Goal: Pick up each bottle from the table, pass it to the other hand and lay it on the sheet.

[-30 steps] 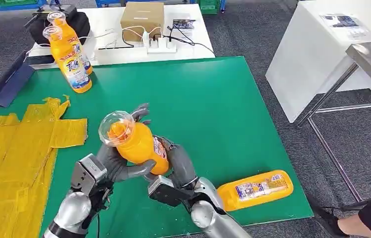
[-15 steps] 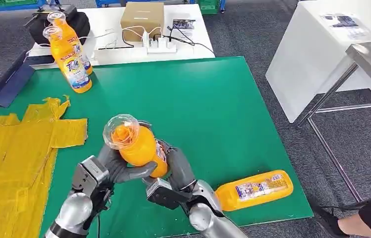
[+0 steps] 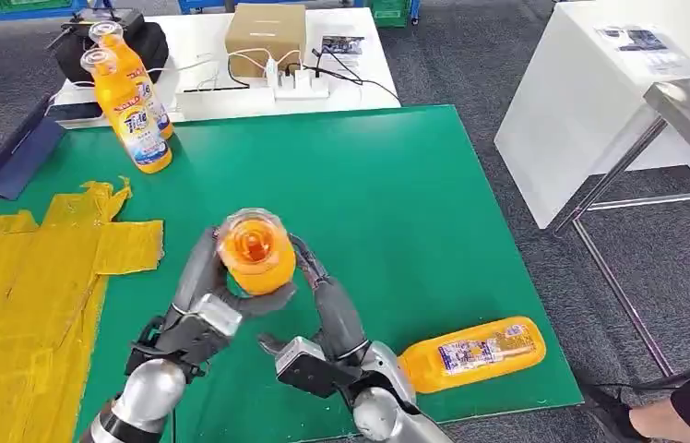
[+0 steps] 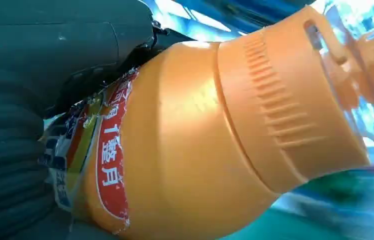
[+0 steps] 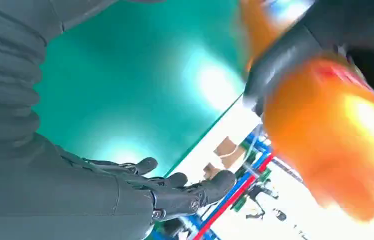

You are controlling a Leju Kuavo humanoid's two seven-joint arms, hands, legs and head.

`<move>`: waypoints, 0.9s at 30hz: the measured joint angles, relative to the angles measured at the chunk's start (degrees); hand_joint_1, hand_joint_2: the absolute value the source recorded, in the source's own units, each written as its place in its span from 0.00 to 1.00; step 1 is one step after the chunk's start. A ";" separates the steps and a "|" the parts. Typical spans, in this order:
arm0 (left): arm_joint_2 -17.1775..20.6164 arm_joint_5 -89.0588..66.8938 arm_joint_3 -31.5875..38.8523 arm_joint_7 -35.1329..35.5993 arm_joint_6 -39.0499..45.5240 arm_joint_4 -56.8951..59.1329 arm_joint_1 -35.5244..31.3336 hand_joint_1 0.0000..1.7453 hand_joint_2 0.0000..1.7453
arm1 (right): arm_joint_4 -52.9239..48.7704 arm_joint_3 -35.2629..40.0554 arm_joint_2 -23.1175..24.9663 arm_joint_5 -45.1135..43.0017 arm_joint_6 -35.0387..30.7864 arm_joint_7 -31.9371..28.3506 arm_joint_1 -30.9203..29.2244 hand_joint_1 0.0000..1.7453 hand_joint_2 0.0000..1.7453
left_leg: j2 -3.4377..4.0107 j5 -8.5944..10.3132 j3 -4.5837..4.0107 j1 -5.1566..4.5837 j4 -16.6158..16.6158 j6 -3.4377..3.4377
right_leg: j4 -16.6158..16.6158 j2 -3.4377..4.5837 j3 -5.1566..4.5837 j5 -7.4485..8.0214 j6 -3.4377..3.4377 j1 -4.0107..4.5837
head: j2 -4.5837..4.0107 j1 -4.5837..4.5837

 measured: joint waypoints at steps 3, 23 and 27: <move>3.98 -18.45 0.20 7.24 -2.69 13.75 -7.13 1.00 1.00 | -2.99 -0.92 -2.12 5.03 2.93 2.86 0.96 0.00 1.00 | 0.05 0.05 0.03 0.01 0.00 -0.05 | 0.02 0.06 -0.01 0.07 -0.10 0.01 | 0.00 -0.02; 9.37 -22.64 -0.20 9.54 -6.71 53.29 -18.18 1.00 1.00 | -5.85 -1.02 -20.04 10.51 8.87 5.87 6.01 0.00 1.00 | -0.06 -0.07 0.09 -0.05 0.01 -0.04 | 0.00 -0.04 0.14 -0.03 0.05 -0.02 | 0.00 0.00; 9.37 -22.50 -0.18 9.58 -7.26 54.46 -18.59 0.00 1.00 | -6.18 -1.22 -21.05 10.44 9.55 6.93 6.43 0.00 1.00 | -0.04 -0.05 0.26 -0.03 0.01 -0.06 | 0.02 -0.03 0.25 -0.02 0.02 -0.01 | 0.00 0.00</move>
